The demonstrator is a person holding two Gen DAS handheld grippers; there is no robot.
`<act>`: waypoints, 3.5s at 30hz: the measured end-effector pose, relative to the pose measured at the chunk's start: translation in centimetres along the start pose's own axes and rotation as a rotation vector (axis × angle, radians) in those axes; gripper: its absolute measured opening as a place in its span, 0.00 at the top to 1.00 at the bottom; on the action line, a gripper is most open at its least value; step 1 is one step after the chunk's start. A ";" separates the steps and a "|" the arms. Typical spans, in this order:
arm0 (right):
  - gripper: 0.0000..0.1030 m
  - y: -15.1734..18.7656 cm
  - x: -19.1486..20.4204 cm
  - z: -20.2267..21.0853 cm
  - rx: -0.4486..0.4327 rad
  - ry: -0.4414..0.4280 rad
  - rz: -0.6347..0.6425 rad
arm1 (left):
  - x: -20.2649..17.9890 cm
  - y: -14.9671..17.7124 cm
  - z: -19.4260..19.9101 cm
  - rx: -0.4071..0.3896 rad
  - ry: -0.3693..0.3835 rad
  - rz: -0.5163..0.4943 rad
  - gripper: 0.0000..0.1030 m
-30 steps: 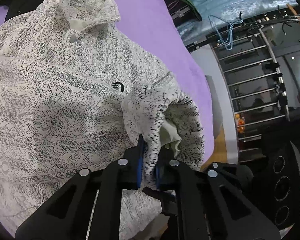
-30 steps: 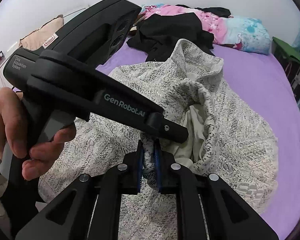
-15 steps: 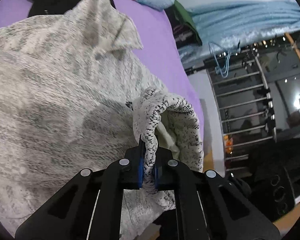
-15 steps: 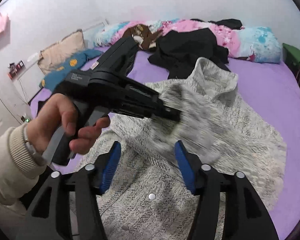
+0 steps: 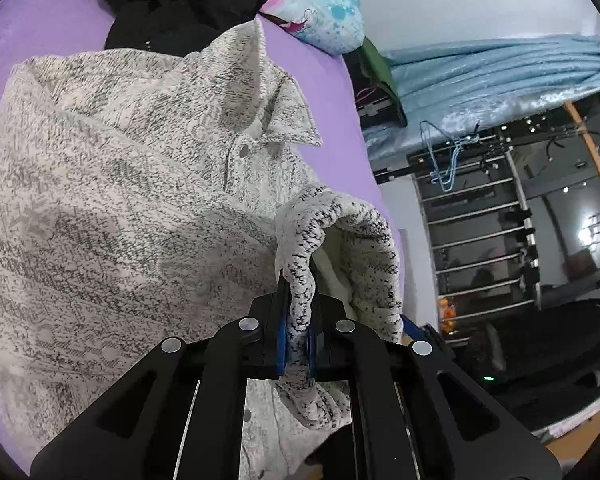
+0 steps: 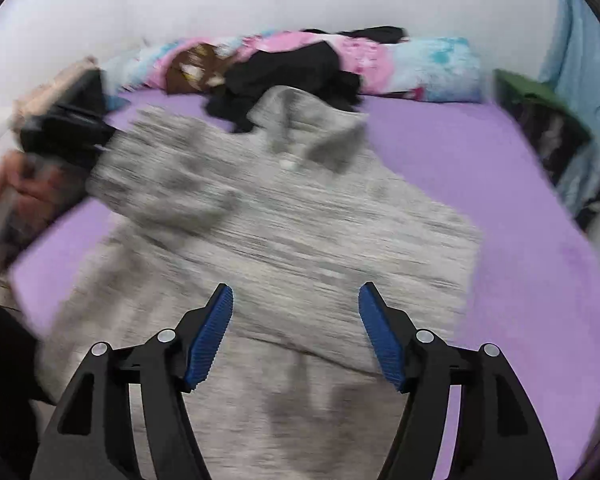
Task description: Fold large clothes
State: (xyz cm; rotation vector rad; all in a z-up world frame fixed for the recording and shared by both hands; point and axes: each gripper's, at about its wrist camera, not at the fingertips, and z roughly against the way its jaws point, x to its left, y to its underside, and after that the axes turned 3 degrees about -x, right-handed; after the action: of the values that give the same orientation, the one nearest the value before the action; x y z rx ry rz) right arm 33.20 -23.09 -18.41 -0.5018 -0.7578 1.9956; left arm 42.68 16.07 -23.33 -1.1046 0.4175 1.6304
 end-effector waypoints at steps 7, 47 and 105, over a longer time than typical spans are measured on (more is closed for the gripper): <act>0.37 2.6 -1.0 -2.3 0.056 0.063 0.091 | 4.4 0.1 0.2 -0.001 0.021 0.069 0.94; 0.28 3.2 -0.4 -6.0 0.080 0.013 0.037 | 9.7 2.0 0.8 0.043 0.033 0.181 0.36; 0.79 4.8 0.4 -3.7 -0.032 0.391 0.390 | 7.3 2.8 5.1 -0.041 -0.166 0.084 0.11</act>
State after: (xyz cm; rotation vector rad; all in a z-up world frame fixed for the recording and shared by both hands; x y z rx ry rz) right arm 32.27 -23.51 -24.41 -1.0901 -0.4718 2.1412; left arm 37.89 22.93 -27.51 -0.9844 0.3271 1.7967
